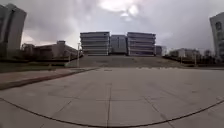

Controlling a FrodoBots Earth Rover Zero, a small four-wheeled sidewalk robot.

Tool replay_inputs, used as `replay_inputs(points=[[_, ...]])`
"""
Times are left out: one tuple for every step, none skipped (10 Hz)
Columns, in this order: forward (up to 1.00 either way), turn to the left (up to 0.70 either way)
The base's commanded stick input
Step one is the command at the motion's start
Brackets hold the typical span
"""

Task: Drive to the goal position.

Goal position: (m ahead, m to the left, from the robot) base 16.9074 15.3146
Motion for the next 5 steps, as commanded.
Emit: replay_inputs(points=[[1.0,0.0],[1.0,0.0],[1.0,0.0],[1.0,0.0],[1.0,0.0]])
